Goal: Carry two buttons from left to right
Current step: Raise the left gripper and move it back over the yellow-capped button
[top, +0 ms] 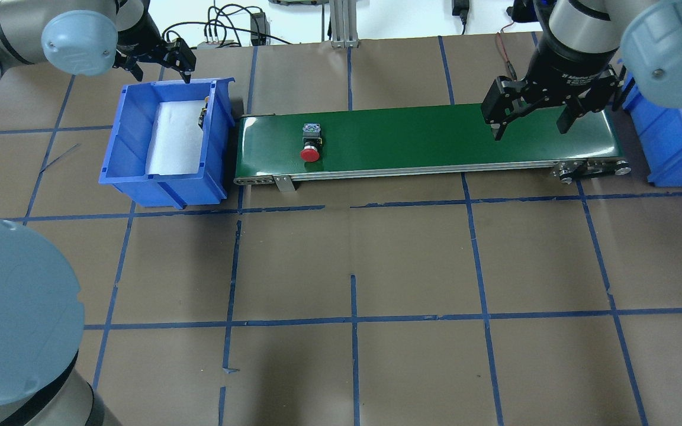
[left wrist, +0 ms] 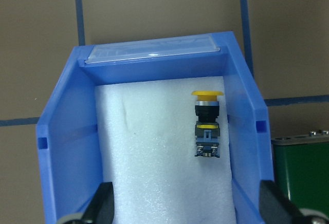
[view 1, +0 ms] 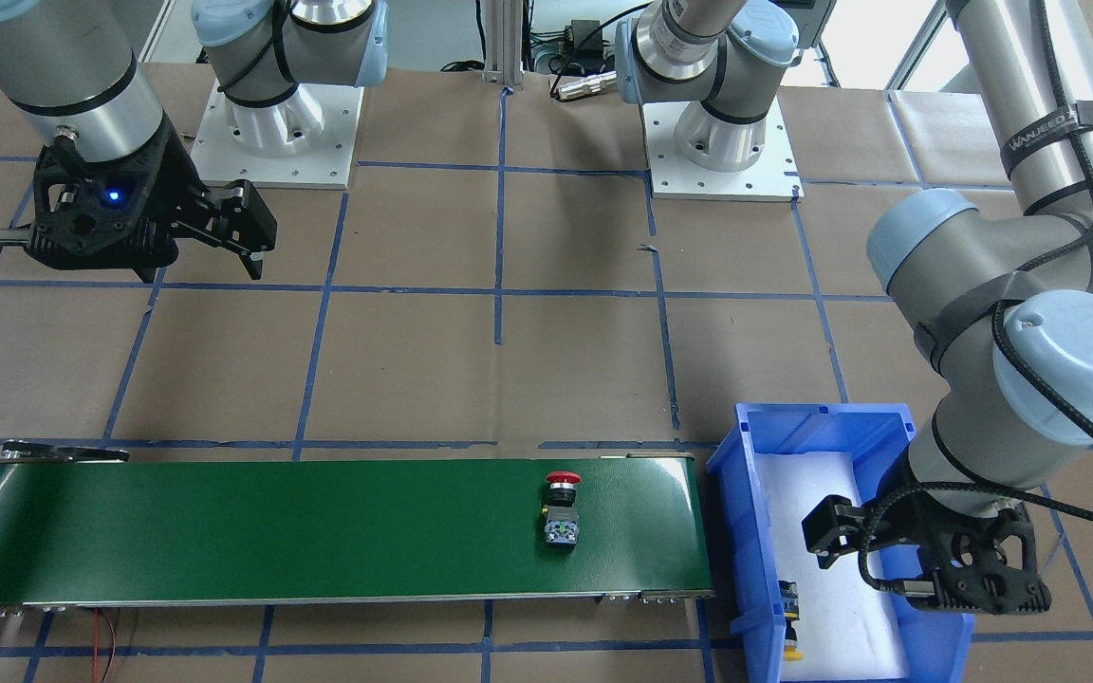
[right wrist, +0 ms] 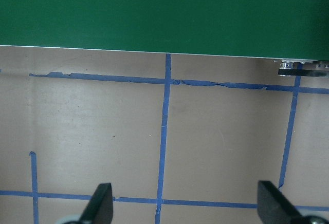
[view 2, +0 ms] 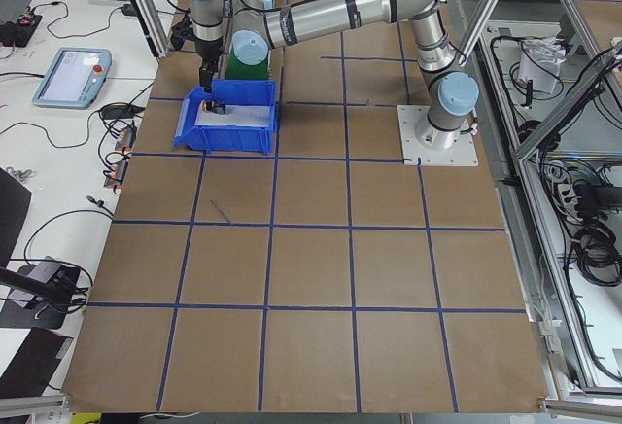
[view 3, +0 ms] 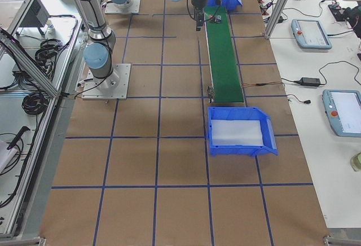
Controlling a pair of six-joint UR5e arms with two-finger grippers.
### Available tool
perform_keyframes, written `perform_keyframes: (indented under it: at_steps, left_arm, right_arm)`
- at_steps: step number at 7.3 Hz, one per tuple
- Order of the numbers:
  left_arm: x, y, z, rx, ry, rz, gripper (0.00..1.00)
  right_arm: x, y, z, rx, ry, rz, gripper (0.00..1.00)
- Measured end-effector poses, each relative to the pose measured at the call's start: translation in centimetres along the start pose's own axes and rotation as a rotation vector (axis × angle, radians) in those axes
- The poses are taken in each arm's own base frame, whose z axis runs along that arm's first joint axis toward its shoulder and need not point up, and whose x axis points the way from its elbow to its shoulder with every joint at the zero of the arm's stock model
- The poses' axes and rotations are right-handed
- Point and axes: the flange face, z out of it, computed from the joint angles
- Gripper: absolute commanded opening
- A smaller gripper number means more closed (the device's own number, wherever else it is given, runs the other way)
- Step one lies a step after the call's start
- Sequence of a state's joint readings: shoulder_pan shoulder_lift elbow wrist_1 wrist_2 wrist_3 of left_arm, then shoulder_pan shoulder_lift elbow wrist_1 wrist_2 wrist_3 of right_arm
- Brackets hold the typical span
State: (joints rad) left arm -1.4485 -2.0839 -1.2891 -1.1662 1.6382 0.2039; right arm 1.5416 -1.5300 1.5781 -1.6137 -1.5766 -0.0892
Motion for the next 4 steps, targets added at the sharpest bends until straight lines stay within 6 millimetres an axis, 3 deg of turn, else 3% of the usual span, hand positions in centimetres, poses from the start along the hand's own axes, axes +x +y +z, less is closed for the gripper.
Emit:
perform_keyframes:
  at_steps: [2, 4]
  left_arm:
    - [-0.05, 0.30, -1.41, 0.010, -0.040, 0.033, 1.00]
    - [-0.07, 0.27, -1.40, 0.014, -0.028, 0.007, 1.00]
  right_arm:
    - [0.01, -0.06, 0.12, 0.000, 0.000, 0.007, 1.00]
    - [0.00, 0.01, 0.26, -0.004, 0.000, 0.006, 1.00]
